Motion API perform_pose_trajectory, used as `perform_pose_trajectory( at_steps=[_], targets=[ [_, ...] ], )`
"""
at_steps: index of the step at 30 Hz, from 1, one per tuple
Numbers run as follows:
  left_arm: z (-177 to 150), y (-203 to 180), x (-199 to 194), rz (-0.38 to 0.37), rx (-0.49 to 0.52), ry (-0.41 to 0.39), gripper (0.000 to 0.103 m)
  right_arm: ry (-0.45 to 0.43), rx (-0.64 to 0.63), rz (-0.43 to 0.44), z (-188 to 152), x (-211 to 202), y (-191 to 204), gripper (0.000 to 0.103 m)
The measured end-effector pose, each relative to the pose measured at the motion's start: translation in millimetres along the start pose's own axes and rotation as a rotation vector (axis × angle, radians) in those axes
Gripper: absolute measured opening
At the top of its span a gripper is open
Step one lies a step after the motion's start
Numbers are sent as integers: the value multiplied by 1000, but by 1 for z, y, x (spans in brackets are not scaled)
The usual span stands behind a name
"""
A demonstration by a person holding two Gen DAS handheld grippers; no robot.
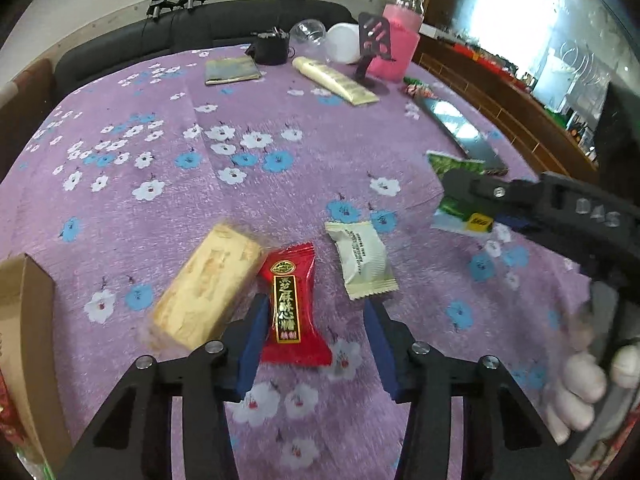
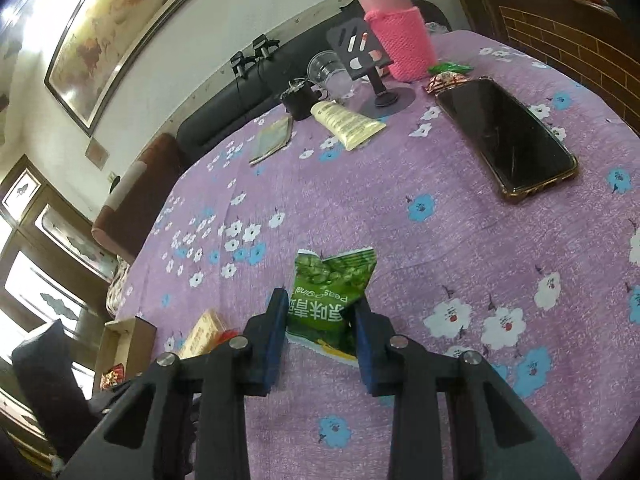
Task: Organize snacks
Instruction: 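Grasp the red candy with the left gripper while the right grasps the green pea bag, then carry the red candy and green pea bag into the box and release both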
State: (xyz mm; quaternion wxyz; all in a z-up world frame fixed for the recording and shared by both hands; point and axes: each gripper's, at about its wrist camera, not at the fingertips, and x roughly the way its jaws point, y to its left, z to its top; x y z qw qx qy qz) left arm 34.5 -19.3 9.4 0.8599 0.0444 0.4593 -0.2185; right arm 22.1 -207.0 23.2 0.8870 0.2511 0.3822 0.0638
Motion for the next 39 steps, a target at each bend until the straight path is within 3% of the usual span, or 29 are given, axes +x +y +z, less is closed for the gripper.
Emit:
perform_pose_trajectory(
  at_steps=[2, 3, 4, 10, 14, 18, 21, 24, 29, 31, 39],
  targets=[
    [0, -3, 4, 36, 13, -2, 35, 5, -9, -1, 0, 2, 2, 30],
    [0, -2, 3, 38, 6, -6, 25, 6, -15, -3, -1, 2, 3, 30],
    [0, 1, 1, 24, -15, -8, 21, 6, -23, -7, -1, 3, 5, 30],
    [-8, 9, -24, -19, -72, -50, 13, -10, -36, -19, -3, 1, 8, 30],
    [-16, 16, -45, -55, -113, -82, 13, -10, -44, -22, -5, 2, 9, 30],
    [-19, 17, -49, -35, -108, -77, 13, -6, -53, -25, -9, 4, 13, 30],
    [-17, 11, -41, -37, -77, -75, 15, -5, -62, -25, -10, 4, 15, 30],
    [-11, 5, -23, -15, -50, -50, 26, -12, -66, -22, -9, 3, 16, 30],
    [-4, -8, 1, 54, 23, -21, 27, -7, -65, -16, -8, 4, 14, 30],
    [-5, -7, -2, 37, 8, -22, 18, -9, -70, -15, -8, 3, 15, 30],
    [-24, 15, -59, -33, -101, -128, 18, -14, -82, -8, -10, 2, 18, 30]
  ],
)
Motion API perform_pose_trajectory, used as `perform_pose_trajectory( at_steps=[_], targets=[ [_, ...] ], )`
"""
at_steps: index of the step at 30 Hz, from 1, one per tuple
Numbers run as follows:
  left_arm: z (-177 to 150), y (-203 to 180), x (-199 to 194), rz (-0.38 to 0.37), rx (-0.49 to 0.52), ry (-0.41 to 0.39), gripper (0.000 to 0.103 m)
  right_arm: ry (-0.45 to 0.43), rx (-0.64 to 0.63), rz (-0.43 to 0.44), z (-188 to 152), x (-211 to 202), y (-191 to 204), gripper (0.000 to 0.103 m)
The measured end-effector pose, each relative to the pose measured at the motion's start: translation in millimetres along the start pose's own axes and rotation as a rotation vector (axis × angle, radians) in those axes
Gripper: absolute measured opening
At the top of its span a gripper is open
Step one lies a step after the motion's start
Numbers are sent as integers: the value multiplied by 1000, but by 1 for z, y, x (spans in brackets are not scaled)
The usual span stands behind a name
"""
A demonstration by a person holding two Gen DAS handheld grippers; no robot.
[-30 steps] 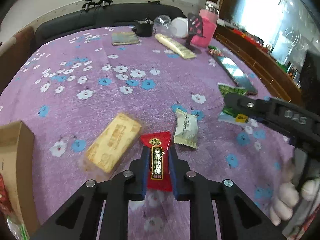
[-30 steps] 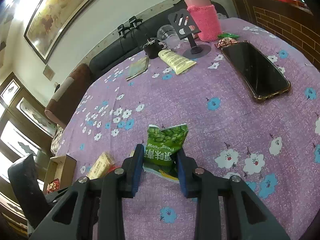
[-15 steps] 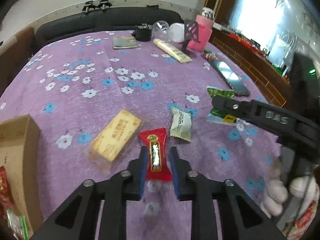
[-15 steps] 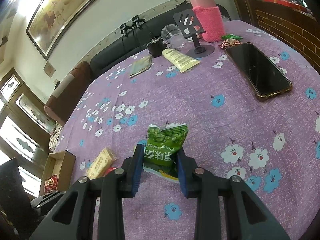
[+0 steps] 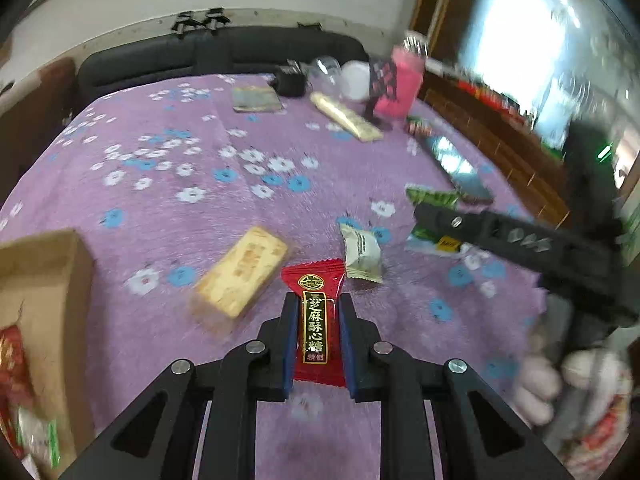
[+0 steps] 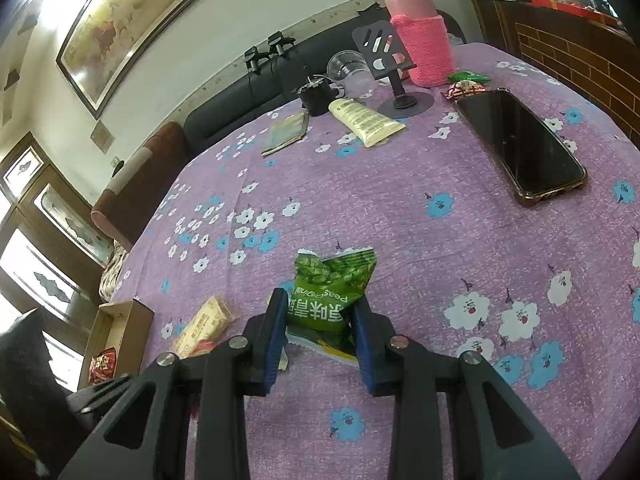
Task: Organize snacks
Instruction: 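Carry the red candy and green pea bag into the box and release both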
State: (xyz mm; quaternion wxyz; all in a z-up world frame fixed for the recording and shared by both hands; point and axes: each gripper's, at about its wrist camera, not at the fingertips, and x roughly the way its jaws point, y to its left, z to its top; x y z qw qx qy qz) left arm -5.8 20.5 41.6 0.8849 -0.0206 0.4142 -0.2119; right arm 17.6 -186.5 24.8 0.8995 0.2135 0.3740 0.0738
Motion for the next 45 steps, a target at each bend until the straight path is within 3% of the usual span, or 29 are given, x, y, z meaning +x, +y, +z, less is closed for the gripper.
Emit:
perform_pose_trajectory(
  at_steps=[6, 13, 16, 24, 33, 41, 43, 45],
  targets=[
    [-19, 53, -69, -34, -175, -102, 19, 3, -27, 37, -6, 0, 10, 30],
    [-58, 130, -131, 102, -335, -180, 19, 26, -99, 55, -20, -3, 49, 30],
    [-74, 156, -137, 137, -389, -174, 19, 42, -145, 110, -26, -11, 84, 30],
    [-99, 180, -126, 86, -458, -133, 19, 159, -352, 209, -63, 12, 204, 31],
    [-99, 197, -117, 73, -493, -115, 20, 251, -465, 205, -98, 54, 276, 31],
    [-110, 209, -150, 32, -543, -217, 44, 256, -520, 134, -107, 83, 296, 33],
    [-110, 210, -161, 30, -537, -248, 58, 243, -539, 109, -108, 86, 300, 33],
    [-109, 208, -170, 36, -523, -276, 65, 235, -549, 95, -108, 84, 301, 34]
  ],
)
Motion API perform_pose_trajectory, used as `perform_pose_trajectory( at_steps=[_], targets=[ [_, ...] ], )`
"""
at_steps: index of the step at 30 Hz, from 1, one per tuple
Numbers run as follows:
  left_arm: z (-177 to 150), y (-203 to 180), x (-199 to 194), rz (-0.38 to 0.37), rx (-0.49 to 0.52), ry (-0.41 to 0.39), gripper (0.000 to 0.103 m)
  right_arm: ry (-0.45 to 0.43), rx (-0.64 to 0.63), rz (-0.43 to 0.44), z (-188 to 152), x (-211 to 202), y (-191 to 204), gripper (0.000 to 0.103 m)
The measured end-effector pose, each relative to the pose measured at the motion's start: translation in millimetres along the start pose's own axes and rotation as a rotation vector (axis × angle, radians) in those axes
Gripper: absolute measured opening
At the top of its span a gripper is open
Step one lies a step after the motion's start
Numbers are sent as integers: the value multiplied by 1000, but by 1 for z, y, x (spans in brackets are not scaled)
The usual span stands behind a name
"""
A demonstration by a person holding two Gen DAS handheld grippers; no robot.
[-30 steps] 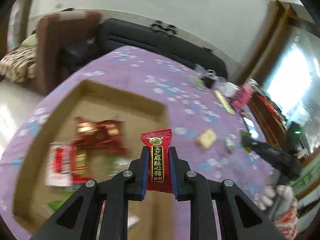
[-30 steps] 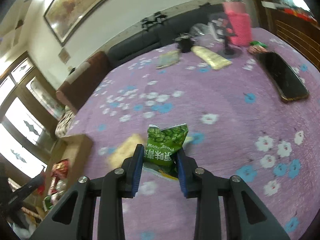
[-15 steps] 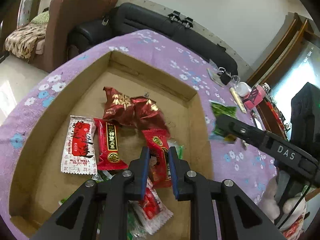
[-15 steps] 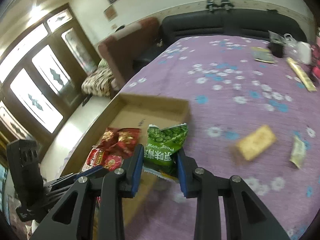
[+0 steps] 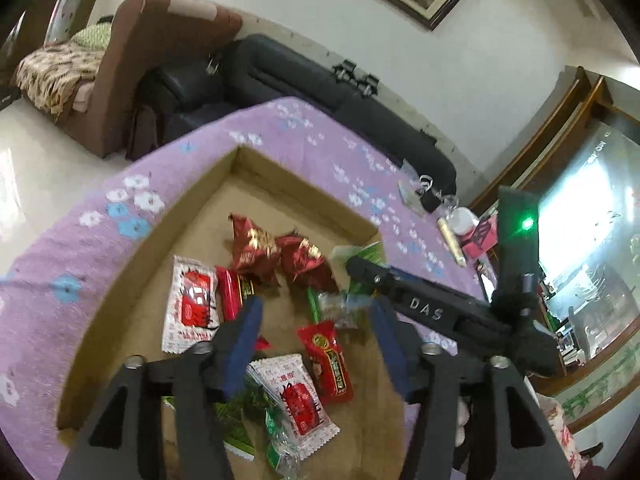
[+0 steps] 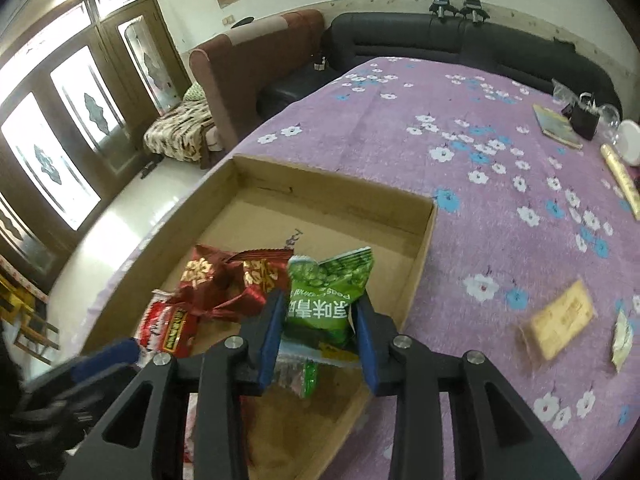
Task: Organize snacks
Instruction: 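Carry the red candy and green pea bag into the box and release both, then move both open grippers back toward the yellow cake bar and white packet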
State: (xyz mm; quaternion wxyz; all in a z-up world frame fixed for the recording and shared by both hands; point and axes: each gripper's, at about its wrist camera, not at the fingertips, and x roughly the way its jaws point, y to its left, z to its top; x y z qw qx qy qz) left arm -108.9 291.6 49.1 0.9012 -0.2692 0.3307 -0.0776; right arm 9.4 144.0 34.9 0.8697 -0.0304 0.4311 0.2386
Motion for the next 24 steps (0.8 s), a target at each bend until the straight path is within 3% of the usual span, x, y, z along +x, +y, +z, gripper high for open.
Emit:
perform_pose_trajectory(
  at_steps=[2, 4, 6, 11, 15, 24],
  targets=[
    [1, -7, -8, -6, 25, -25, 70, -22, 7, 4, 0, -10, -1, 35],
    [2, -20, -13, 11, 64, -45, 88, -46, 13, 14, 0, -21, -3, 38],
    [-1, -36, -17, -5, 107, -69, 100, -83, 20, 17, -1, -36, -7, 42],
    [-14, -76, -22, -144, 204, -109, 101, -146, 48, 18, -7, -69, -25, 46],
    [-22, -92, -10, -289, 190, -28, 101, -174, 90, -6, -18, -91, -52, 49],
    [-47, -145, 19, -239, 296, 98, 101, -204, 226, -83, -45, -122, -132, 51]
  ],
)
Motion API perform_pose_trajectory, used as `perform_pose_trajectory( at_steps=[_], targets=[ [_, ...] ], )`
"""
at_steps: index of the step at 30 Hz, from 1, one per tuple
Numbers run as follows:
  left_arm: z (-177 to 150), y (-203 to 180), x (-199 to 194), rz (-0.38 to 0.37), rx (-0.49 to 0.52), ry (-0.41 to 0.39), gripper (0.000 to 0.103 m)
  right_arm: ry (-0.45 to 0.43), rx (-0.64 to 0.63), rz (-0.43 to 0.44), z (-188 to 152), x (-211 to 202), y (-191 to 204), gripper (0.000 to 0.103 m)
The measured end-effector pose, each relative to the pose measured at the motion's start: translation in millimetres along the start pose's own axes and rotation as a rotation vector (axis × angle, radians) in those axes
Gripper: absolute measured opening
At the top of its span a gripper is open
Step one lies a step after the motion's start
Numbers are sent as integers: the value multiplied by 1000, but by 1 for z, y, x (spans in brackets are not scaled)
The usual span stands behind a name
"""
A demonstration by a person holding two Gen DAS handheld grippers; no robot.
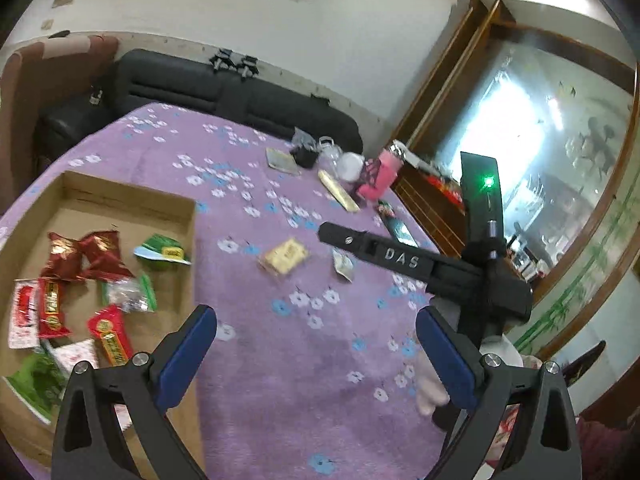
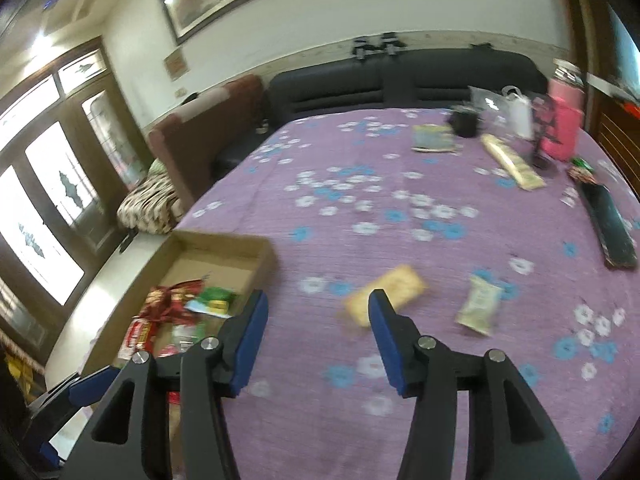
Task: Organize snacks
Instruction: 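Move both open grippers back toward the yellow cake bar and white packet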
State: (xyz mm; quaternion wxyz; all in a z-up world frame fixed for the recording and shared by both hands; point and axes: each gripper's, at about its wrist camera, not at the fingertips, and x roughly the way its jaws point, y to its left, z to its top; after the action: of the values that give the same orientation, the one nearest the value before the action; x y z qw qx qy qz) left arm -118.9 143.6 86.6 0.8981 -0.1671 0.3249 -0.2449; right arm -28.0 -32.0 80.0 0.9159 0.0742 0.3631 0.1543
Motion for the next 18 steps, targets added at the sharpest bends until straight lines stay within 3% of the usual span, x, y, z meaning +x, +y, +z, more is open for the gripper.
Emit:
perform_pose_trajectory(
  at_steps=[7, 18],
  targets=[
    [-8, -15, 39, 11, 12, 102, 101, 6, 98, -67, -8, -5, -60, 52],
    [-32, -32, 102, 83, 73, 246, 101, 13, 172, -122, -12, -2, -115, 52]
  ],
)
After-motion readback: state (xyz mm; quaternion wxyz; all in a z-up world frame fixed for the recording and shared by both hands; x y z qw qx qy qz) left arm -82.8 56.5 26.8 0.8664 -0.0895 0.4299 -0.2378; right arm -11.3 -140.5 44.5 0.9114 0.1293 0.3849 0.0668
